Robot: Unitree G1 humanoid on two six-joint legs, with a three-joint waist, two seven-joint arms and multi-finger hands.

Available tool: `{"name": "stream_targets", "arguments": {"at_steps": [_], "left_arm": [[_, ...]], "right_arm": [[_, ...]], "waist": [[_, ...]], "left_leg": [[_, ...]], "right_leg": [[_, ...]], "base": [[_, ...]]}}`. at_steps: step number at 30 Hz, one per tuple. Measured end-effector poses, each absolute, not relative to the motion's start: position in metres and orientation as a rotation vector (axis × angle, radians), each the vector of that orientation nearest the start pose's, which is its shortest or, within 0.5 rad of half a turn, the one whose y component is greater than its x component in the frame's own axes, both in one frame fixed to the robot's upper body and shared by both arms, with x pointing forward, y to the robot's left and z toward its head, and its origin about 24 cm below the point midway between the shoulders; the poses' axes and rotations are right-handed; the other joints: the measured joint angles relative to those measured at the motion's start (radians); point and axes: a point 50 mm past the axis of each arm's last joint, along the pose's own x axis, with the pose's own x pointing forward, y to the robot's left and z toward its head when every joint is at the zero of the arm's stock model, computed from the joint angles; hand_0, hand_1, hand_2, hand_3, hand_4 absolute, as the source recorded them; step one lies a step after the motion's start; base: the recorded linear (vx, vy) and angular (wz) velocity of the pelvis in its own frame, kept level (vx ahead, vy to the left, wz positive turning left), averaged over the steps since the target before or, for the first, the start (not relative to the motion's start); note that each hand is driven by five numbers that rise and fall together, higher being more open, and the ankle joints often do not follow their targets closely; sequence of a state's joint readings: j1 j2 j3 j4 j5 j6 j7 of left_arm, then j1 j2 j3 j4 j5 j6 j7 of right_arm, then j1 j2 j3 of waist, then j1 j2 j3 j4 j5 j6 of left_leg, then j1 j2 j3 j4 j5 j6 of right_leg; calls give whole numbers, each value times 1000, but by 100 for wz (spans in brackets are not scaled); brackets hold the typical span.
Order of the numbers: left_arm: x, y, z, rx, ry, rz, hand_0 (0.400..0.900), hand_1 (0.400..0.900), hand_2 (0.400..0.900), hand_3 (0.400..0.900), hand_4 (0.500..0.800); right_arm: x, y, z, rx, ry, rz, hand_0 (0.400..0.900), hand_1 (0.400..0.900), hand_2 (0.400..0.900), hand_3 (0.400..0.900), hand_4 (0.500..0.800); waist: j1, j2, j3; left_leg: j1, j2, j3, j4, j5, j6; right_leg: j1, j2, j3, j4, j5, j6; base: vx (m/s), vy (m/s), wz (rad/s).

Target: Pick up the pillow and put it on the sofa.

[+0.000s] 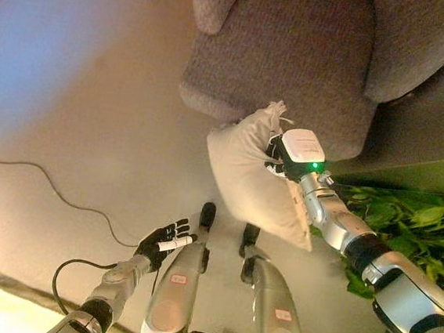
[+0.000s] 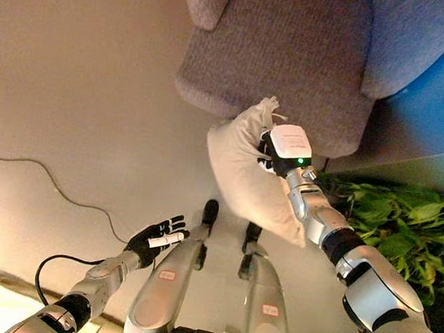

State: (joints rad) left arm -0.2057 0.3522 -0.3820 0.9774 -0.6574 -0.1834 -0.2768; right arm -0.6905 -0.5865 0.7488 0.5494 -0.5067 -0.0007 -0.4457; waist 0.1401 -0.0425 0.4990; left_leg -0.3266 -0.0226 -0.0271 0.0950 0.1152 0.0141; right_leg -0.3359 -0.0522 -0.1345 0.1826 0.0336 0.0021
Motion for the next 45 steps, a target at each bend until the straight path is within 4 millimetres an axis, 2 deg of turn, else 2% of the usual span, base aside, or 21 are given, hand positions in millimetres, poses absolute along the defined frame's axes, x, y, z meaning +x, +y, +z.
{"name": "stream_targets", "arguments": {"at_steps": [4, 6, 8, 10, 15, 18, 22, 25, 26, 28, 30, 32, 35, 40, 45], "left_arm": [[211, 213, -101, -153, 686, -148, 900, 900, 900, 900, 800], [199, 214, -109, -186, 727, -118, 900, 900, 900, 900, 800], [186, 217, -116, -193, 775, -98, 900, 900, 900, 900, 800], [177, 219, -122, -207, 823, -71, 900, 900, 900, 900, 800], [150, 221, -135, -221, 923, -47, 900, 900, 900, 900, 800], [135, 218, -143, -248, 983, -33, 900, 900, 900, 900, 800], [120, 216, -150, -267, 1049, -19, 900, 900, 900, 900, 800], [113, 218, -153, -270, 1086, -7, 900, 900, 900, 900, 800], [112, 218, -154, -271, 1101, -5, 900, 900, 900, 900, 800], [110, 220, -154, -271, 1123, -15, 900, 900, 900, 900, 800], [109, 223, -153, -256, 1155, -64, 900, 900, 900, 900, 800], [113, 224, -151, -213, 1168, -142, 900, 900, 900, 900, 800], [116, 223, -150, -212, 1163, -165, 900, 900, 900, 900, 800], [118, 220, -150, -201, 1167, -188, 900, 900, 900, 900, 800], [120, 216, -150, -180, 1170, -203, 900, 900, 900, 900, 800]], "right_arm": [[333, -158, 97, -1344, -404, 149, 400, 400, 400, 400, 500], [325, -169, 106, -1356, -397, 173, 400, 400, 400, 400, 500], [320, -175, 113, -1354, -386, 181, 400, 400, 400, 400, 500], [319, -183, 126, -1376, -386, 185, 400, 400, 400, 400, 500], [322, -203, 151, -1404, -361, 151, 400, 400, 400, 400, 500], [330, -212, 185, -1378, -406, 66, 400, 400, 400, 400, 500], [347, -216, 244, -1362, -497, -58, 400, 400, 400, 400, 500], [360, -219, 276, -1352, -508, -133, 400, 400, 400, 400, 500], [366, -220, 284, -1347, -493, -149, 900, 900, 900, 900, 800], [374, -226, 293, -1347, -427, -176, 900, 900, 900, 900, 800], [388, -229, 293, -1355, -319, -164, 900, 900, 900, 900, 800], [399, -238, 287, -1300, -187, -182, 900, 900, 900, 900, 800], [405, -245, 276, -1220, -88, -183, 900, 900, 900, 900, 800], [411, -231, 264, -1132, -46, -114, 900, 900, 900, 900, 800], [410, -226, 243, -929, -22, -77, 900, 900, 900, 900, 800]], "waist": [[-2, -26, -45], [-1, -31, -61], [-4, -36, -111], [-23, -37, -145], [-29, -38, -254], [-29, -35, -304], [-25, -38, -356], [-2, -44, -391], [6, -48, -398], [18, -60, -414], [45, -68, -433], [67, -75, -444], [97, -73, -447], [99, -62, -451], [83, -49, -450]], "left_leg": [[130, 5, 1, -86, 3, 1], [220, 4, 8, -128, 4, 4], [265, 3, 7, -161, 0, 3], [304, 2, 5, -174, -6, 3], [356, 3, 4, -175, -31, -3], [378, 6, 0, -175, -39, -7], [390, 9, -18, -175, -39, -11], [393, 9, -31, -175, -37, -15], [394, 8, -44, -175, -36, -18], [391, 7, -61, -175, -33, -22], [385, 7, -73, -174, -32, -25], [379, 6, -81, -173, -28, -28], [374, 4, -82, -172, -24, -26], [369, -2, -91, -173, -19, -19], [369, -3, -78, -174, -21, -20]], "right_leg": [[134, 7, -11, -92, 10, -3], [218, 8, -13, -130, 12, -1], [263, 9, -14, -171, 14, 2], [313, 10, -15, -205, 17, 7], [390, 15, -16, -254, 18, 7], [419, 19, -22, -268, 18, 6], [439, 23, -41, -269, 14, 1], [448, 23, -61, -269, 8, 1], [454, 23, -71, -269, 6, 1], [457, 23, -92, -271, 0, 1], [458, 23, -105, -271, -1, 0], [460, 22, -124, -270, -3, -1], [462, 18, -139, -268, -6, 1], [462, 13, -152, -268, -7, 2], [449, 10, -141, -266, -8, 5]], "base": [[191, 21, -9], [225, 29, -10], [172, 21, -6], [127, 17, -2], [69, 16, 8], [27, 22, 19], [13, 12, 25], [21, -2, 30], [38, -11, 31], [31, -25, 29], [19, -8, 25], [16, 22, 21], [18, 29, 13], [-20, 8, -1], [-73, 18, -30]]}}
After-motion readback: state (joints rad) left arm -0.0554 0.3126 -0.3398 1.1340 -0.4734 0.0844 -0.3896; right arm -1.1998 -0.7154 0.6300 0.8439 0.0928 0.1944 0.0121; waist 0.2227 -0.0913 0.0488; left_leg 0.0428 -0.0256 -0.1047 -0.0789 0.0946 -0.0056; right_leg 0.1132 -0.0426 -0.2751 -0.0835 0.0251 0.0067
